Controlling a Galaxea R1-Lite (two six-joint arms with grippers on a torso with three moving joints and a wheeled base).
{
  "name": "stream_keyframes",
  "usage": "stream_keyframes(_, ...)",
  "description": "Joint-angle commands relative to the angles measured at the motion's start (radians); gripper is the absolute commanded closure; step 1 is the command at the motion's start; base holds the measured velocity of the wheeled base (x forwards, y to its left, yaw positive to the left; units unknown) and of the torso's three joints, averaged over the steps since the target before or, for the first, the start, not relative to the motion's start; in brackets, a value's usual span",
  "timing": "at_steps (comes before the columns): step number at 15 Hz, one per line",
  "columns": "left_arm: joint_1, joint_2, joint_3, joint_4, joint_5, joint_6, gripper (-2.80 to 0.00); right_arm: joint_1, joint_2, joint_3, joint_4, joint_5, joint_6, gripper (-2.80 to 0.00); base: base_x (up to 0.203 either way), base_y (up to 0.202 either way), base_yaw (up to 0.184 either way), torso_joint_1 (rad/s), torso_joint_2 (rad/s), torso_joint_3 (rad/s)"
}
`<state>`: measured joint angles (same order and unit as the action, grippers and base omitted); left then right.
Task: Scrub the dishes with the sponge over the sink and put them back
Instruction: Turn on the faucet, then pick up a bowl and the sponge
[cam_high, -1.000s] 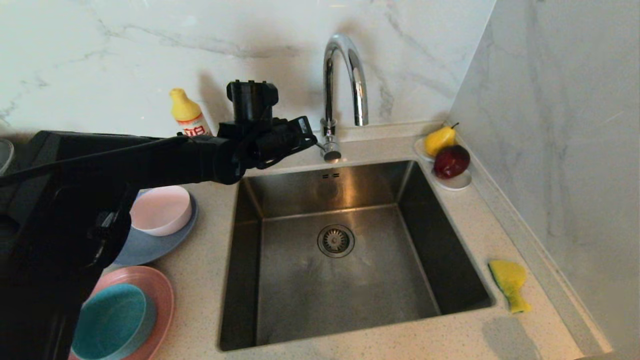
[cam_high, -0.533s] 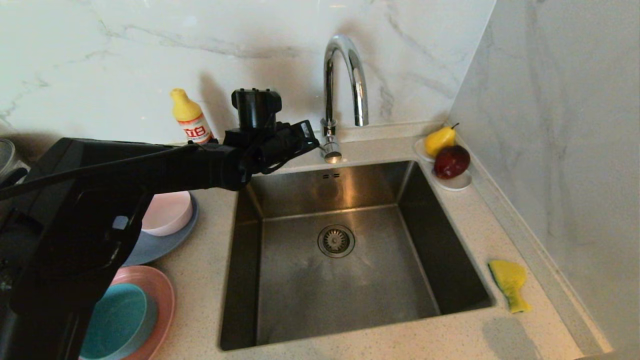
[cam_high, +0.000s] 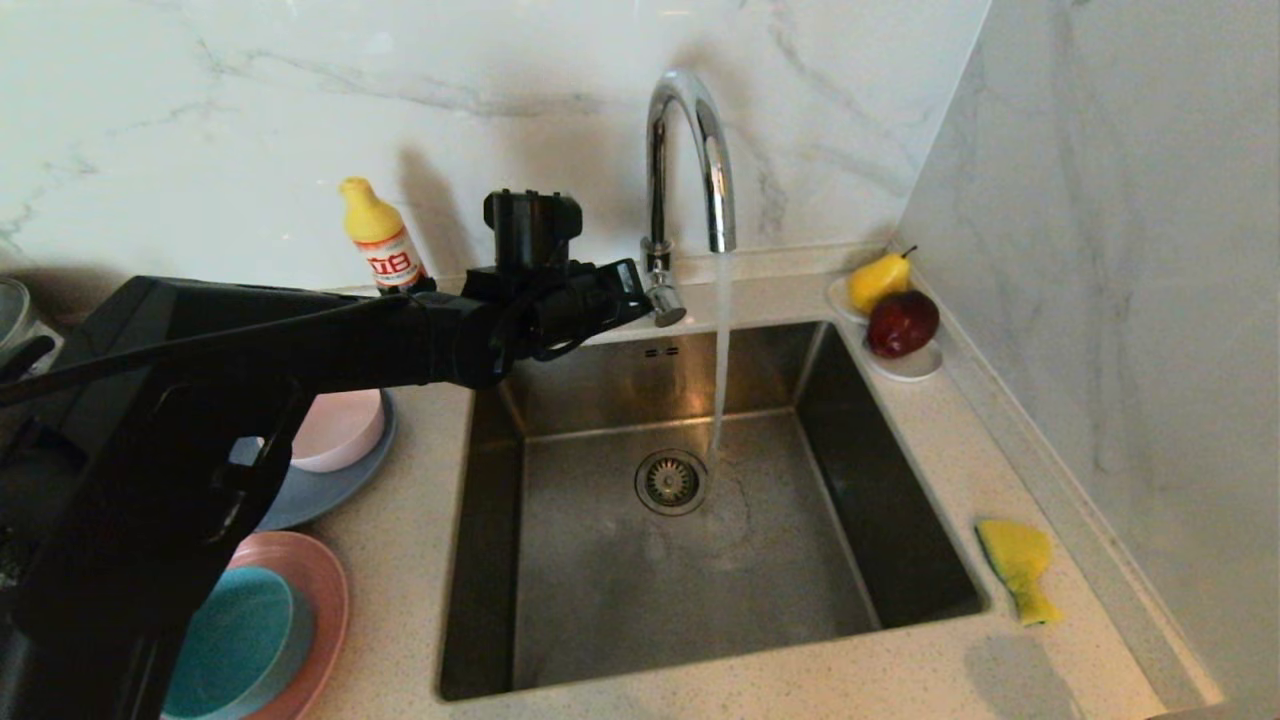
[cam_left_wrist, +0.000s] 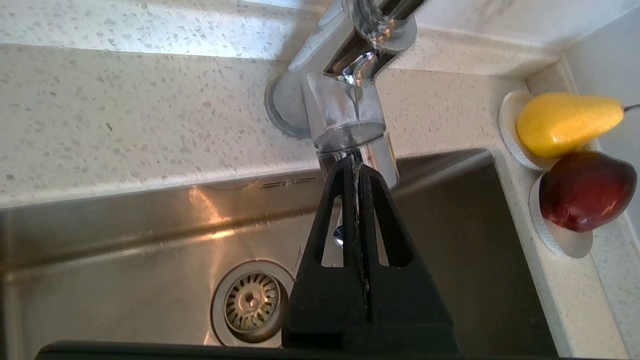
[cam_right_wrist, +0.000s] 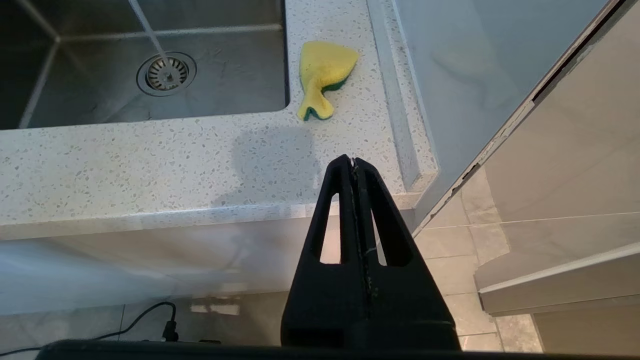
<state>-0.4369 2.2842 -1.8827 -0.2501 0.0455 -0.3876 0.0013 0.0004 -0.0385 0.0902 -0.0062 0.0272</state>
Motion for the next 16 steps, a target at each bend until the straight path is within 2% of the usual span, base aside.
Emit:
stream_keyframes(1,-0.018,-0.021,0.051,-0.011,0.0,-0.001,0.0,0.0,0.0,0.0,0.0,0.0,0.0,0.0,0.0,0.0,0.0,0.0,0.0,0.0)
stream_keyframes(4,-0.017,-0.024,0.011,-0.007,0.029,-0.001,0.0,0.0,0.0,0.0,0.002,0.0,0.0,0.0,0.0,0.0,0.0,0.0,0.0,0.0)
stream_keyframes(6,0.0,-0.042,-0.032,-0.011,0.106,0.009,0.0,0.0,0.0,0.0,0.0,0.0,0.0,0.0,0.0,0.0,0.0,0.0,0.0,0.0)
stream_keyframes(11,0.013,-0.255,-0.027,-0.011,0.14,0.033,0.0,0.0,0.0,0.0,0.0,0.0,0.0,0.0,0.0,0.0,0.0,0.0,0.0,0.0)
stream_keyframes(13,0.011,-0.375,0.002,-0.011,0.179,0.052,0.0,0.0,0.0,0.0,0.0,0.0,0.0,0.0,0.0,0.0,0.0,0.0,0.0,0.0)
stream_keyframes(16,-0.02,-0.603,0.163,-0.014,0.235,0.129,0.0,0.0,0.0,0.0,0.0,0.0,0.0,0.0,0.0,0.0,0.0,0.0,0.0,0.0)
